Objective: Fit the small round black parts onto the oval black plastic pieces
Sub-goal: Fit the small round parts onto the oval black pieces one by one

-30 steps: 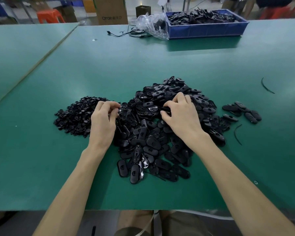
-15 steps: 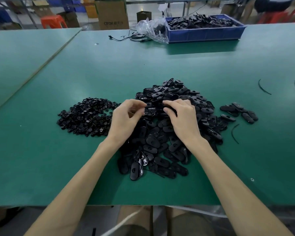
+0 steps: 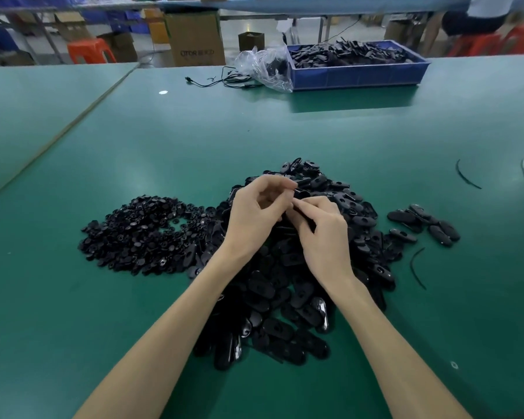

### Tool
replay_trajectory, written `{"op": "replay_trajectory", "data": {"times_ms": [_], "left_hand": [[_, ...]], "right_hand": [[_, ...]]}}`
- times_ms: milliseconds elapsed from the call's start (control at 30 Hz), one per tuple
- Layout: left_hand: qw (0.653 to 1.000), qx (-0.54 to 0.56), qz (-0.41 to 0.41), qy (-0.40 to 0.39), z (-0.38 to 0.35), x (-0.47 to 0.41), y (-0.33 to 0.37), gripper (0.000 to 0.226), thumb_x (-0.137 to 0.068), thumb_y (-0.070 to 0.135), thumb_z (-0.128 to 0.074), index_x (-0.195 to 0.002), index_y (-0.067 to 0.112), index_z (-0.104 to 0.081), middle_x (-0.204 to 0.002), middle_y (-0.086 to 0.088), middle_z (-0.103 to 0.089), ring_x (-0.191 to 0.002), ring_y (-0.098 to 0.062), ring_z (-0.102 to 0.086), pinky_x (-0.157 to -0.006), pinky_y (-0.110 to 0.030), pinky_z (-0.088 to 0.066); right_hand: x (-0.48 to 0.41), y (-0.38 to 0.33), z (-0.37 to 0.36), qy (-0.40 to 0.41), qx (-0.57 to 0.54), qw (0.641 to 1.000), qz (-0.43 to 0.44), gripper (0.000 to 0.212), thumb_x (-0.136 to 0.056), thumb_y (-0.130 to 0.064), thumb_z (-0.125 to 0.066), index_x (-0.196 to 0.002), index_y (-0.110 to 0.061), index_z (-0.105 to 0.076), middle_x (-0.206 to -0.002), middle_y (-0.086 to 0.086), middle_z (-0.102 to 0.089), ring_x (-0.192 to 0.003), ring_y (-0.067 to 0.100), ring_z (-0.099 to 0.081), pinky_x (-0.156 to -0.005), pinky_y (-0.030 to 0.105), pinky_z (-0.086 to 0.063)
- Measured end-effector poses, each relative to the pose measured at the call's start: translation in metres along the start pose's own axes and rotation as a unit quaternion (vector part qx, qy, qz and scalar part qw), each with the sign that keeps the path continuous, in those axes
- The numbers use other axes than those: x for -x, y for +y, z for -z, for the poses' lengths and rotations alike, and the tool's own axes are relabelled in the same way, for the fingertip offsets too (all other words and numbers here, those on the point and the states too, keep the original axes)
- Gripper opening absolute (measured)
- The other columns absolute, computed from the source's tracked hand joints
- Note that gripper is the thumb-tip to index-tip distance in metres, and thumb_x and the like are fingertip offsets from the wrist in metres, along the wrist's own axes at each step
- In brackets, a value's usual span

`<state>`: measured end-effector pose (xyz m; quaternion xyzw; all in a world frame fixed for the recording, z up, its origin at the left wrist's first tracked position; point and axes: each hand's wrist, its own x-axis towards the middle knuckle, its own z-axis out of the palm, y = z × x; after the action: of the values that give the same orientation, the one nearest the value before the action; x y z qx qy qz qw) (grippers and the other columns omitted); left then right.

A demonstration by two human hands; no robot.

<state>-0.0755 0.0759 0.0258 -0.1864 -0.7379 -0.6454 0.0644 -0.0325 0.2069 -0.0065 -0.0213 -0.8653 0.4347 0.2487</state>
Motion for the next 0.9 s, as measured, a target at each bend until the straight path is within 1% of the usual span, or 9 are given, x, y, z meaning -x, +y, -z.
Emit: {"op": "replay_trajectory", "data": {"times_ms": [100, 233, 333, 433, 467, 533, 600, 700, 900], "left_hand": [[0.999, 0.041, 0.02, 0.002, 0.001, 0.005, -0.009, 0.012, -0.097, 0.002, -0.068, -0.107, 0.004, -0.074, -0.091, -0.005, -0.075, -0.074, -0.011, -0.067, -0.064, -0.023, -0.052], [0.989, 0.126, 0.064, 0.036, 0.016, 0.007, -0.015, 0.012, -0.097, 0.005, -0.069, -0.108, 0.007, -0.074, -0.085, -0.003, -0.071, -0.069, -0.014, -0.06, -0.069, -0.026, -0.052], [0.981, 0.166, 0.093, 0.043, 0.025, 0.007, -0.016, 0.012, -0.098, 0.006, -0.068, -0.107, 0.009, -0.075, -0.083, -0.007, -0.069, -0.07, -0.018, -0.057, -0.073, -0.026, -0.05], [0.978, 0.181, 0.102, 0.022, 0.027, 0.008, -0.015, 0.014, -0.097, 0.005, -0.068, -0.11, 0.005, -0.073, -0.088, -0.01, -0.071, -0.076, -0.018, -0.063, -0.075, -0.025, -0.053], [0.98, 0.175, 0.097, 0.014, 0.027, 0.008, -0.014, 0.014, -0.097, 0.004, -0.069, -0.11, 0.004, -0.073, -0.091, -0.011, -0.072, -0.08, -0.018, -0.067, -0.076, -0.025, -0.055], [0.984, 0.157, 0.082, 0.005, 0.024, 0.009, -0.012, 0.014, -0.096, 0.002, -0.07, -0.109, 0.003, -0.074, -0.094, -0.01, -0.074, -0.085, -0.019, -0.072, -0.076, -0.026, -0.057], [0.986, 0.148, 0.071, 0.004, 0.022, 0.01, -0.011, 0.014, -0.095, 0.0, -0.07, -0.108, 0.0, -0.073, -0.095, -0.01, -0.075, -0.085, -0.019, -0.073, -0.076, -0.027, -0.059], [0.986, 0.152, 0.072, 0.009, 0.022, 0.01, -0.01, 0.015, -0.095, -0.001, -0.069, -0.109, -0.002, -0.073, -0.095, -0.008, -0.075, -0.084, -0.018, -0.073, -0.075, -0.025, -0.058], [0.987, 0.141, 0.08, 0.017, 0.024, 0.01, -0.011, 0.015, -0.095, -0.001, -0.069, -0.11, -0.002, -0.073, -0.095, -0.007, -0.075, -0.082, -0.015, -0.073, -0.075, -0.025, -0.057]], "right_hand": [[-0.001, 0.001, -0.003, -0.007, 0.018, 1.0, -0.006, 0.026, -0.102, -0.019, -0.069, -0.127, -0.018, -0.076, -0.106, -0.002, -0.061, -0.107, 0.021, -0.055, -0.099, 0.047, -0.047], [0.001, -0.005, -0.003, 0.002, 0.023, 1.0, -0.009, 0.028, -0.1, -0.021, -0.071, -0.127, -0.02, -0.076, -0.103, -0.006, -0.057, -0.107, 0.017, -0.052, -0.1, 0.038, -0.041], [0.003, -0.009, -0.001, 0.009, 0.015, 1.0, -0.02, 0.027, -0.1, -0.022, -0.071, -0.126, -0.021, -0.077, -0.104, -0.008, -0.059, -0.109, 0.014, -0.053, -0.101, 0.031, -0.031], [0.004, -0.012, 0.003, 0.012, 0.007, 1.0, -0.019, 0.027, -0.098, -0.023, -0.072, -0.125, -0.024, -0.077, -0.106, -0.012, -0.065, -0.111, 0.012, -0.055, -0.099, 0.029, -0.026], [0.005, -0.013, 0.004, 0.015, 0.003, 1.0, -0.015, 0.028, -0.097, -0.023, -0.073, -0.125, -0.026, -0.077, -0.107, -0.013, -0.068, -0.11, 0.011, -0.055, -0.099, 0.029, -0.027], [0.005, -0.015, 0.005, 0.017, -0.041, 0.999, -0.022, 0.029, -0.095, -0.022, -0.076, -0.123, -0.029, -0.074, -0.106, -0.012, -0.071, -0.105, 0.009, -0.06, -0.098, 0.027, -0.037], [0.004, -0.017, 0.005, 0.014, -0.101, 0.994, -0.042, 0.028, -0.094, -0.021, -0.078, -0.12, -0.031, -0.072, -0.1, -0.01, -0.072, -0.094, 0.006, -0.065, -0.089, 0.02, -0.046], [0.001, -0.018, 0.004, 0.025, -0.13, 0.991, -0.036, 0.023, -0.095, -0.014, -0.077, -0.115, -0.025, -0.073, -0.093, -0.018, -0.073, -0.092, -0.001, -0.069, -0.084, 0.009, -0.048], [0.001, -0.016, 0.002, -0.009, -0.138, 0.989, -0.059, 0.026, -0.097, -0.011, -0.072, -0.12, -0.024, -0.074, -0.096, -0.015, -0.072, -0.092, 0.001, -0.069, -0.084, 0.01, -0.051]]}}
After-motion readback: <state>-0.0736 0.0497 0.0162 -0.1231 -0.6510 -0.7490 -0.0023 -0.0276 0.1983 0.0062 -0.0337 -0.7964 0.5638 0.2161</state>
